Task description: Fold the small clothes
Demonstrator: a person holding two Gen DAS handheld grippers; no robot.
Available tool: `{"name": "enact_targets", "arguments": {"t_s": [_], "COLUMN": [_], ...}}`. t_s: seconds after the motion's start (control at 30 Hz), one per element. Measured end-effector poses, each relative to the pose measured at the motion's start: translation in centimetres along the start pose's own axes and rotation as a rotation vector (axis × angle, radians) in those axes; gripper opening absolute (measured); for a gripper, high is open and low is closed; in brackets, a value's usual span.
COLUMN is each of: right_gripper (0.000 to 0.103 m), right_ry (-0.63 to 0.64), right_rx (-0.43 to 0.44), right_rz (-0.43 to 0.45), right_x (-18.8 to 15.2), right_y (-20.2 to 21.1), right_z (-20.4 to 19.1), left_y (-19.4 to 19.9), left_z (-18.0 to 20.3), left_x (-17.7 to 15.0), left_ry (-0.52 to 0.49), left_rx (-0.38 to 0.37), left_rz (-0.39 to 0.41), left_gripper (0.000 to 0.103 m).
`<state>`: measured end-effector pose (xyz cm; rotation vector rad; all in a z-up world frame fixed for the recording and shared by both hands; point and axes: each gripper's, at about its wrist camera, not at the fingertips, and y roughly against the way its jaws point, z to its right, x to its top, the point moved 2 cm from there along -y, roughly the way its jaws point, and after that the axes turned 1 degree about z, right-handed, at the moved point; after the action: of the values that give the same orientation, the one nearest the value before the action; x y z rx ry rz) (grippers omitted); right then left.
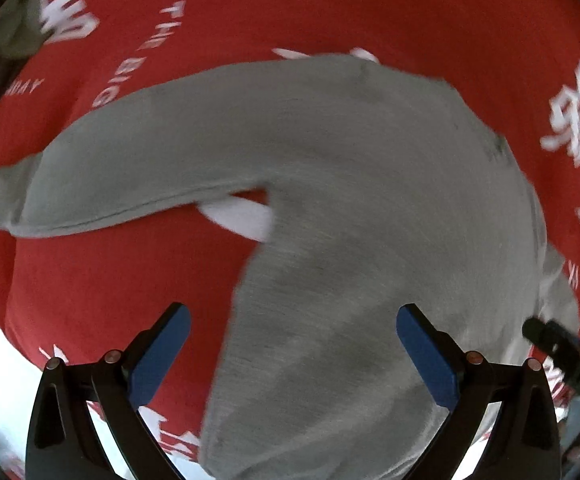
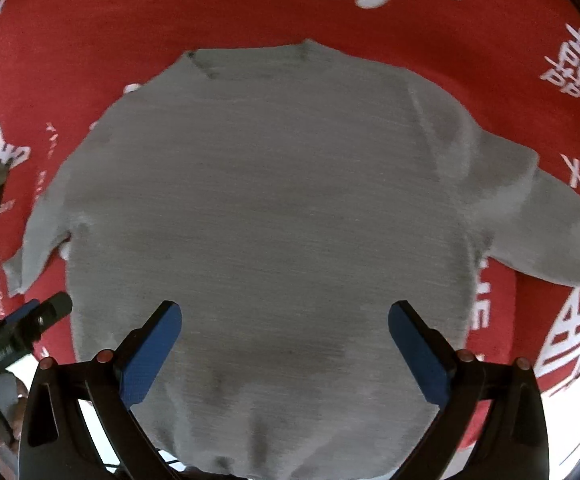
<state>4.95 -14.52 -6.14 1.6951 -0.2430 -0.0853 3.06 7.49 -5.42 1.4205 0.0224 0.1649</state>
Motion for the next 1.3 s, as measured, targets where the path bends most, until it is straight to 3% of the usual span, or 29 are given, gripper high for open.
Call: {"name": "enact_targets", "arguments": {"t_s": [0.2,0.37,0.5,0.57,0.77,0.9,1.07,1.1,1.13,1.17,1.2,1.23,1.3], "right_gripper": [0.103,0.103,0.103,0.103,0.103,0.103,0.103,0.103,0.103,0.103,0.103,0.103,0.103], "right_ry": [0.087,0.143,0.195,0.220,0.283,0.321,0.347,0.347,0.346,0.344,0.340,0.336,0.323], "right_rx": [0.019,0.046,0.075,0.094,0.138,0.150,0.154,0.154,0.157,0.161,0.165,0.167,0.178], "right_rz": [-0.002,-0.018,-0.023,-0.028,-0.035,-0.037,-0.030,-0.031,-0.033,-0.036,-0.038,-0.041,-0.052], "right_x": [0.2,0.1,-0.2,-0.4,-1.0,-1.3,-1.2,-1.2,-1.2,-1.2,-1.3,-1.4,-1.6], "right_y": [-0.6,-1.5,-2.1,-2.6,-3.3,-3.0,-2.4,-2.4,-2.5,-2.6,-2.7,-2.8,-3.1], "right_z": [-3.8,-7.2,-10.0,-11.4,-15.0,-17.0,-18.1,-18.2,-18.3,-18.3,-18.3,-18.3,-18.1], "left_y": [0.8,0.8,-0.8,-1.8,-1.6,-1.9,-2.4,-2.1,-1.8,-1.7,-1.5,-1.5,-1.3], "left_z": [-7.4,-15.9,-21.4,-22.4,-22.9,-23.1,-22.7,-22.8,-22.9,-22.9,-22.8,-22.7,-22.4], "left_x": [0.7,1.1,0.1,-0.1,1.9,4.2,5.2,5.2,5.2,5.3,5.3,5.4,5.5], "left_ry": [0.138,0.416,0.636,0.690,0.698,0.752,0.779,0.782,0.773,0.747,0.708,0.668,0.615], "left_rx": [-0.001,-0.127,-0.323,-0.398,-0.445,-0.551,-0.472,-0.432,-0.380,-0.329,-0.281,-0.257,-0.238], "left_rz": [0.092,0.190,0.235,0.249,0.336,0.368,0.372,0.371,0.368,0.361,0.348,0.337,0.336], "left_gripper": [0.103,0.103,0.103,0.103,0.103,0.103,0.102,0.097,0.080,0.056,0.039,0.012,0.011]}}
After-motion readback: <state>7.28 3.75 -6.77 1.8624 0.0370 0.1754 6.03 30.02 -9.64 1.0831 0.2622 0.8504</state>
